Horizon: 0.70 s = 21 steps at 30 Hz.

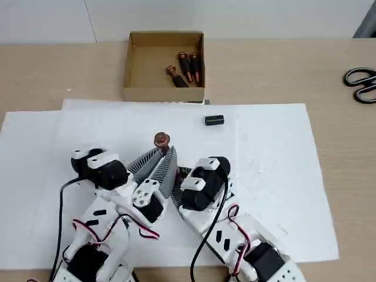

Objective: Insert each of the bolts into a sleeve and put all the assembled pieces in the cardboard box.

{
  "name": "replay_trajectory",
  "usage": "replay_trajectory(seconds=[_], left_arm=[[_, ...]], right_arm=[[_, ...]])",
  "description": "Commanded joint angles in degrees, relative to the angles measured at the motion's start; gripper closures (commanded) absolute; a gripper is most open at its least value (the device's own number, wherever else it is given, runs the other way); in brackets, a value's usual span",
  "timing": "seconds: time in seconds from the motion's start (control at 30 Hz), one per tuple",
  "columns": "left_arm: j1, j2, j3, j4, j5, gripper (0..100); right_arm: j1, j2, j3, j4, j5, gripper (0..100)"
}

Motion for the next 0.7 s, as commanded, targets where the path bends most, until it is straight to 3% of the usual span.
replay_trajectory(seconds=[0.0,0.47,0.67], left_arm=[[0.0,-0.6,-0.2,-1.9,-0.4,99],[0.7,-0.6,1.8,-1.6,0.7,99],[3.9,-0.7,1.2,3.7,1.2,99]], right_arm=[[-0.2,-0.7,-4.0,0.8,0.6,99.5],[-0.2,-0.7,-3.6,-2.9,4.2,99.5],[-0.1,-0.6,-3.5,-3.5,5.1,99.5]])
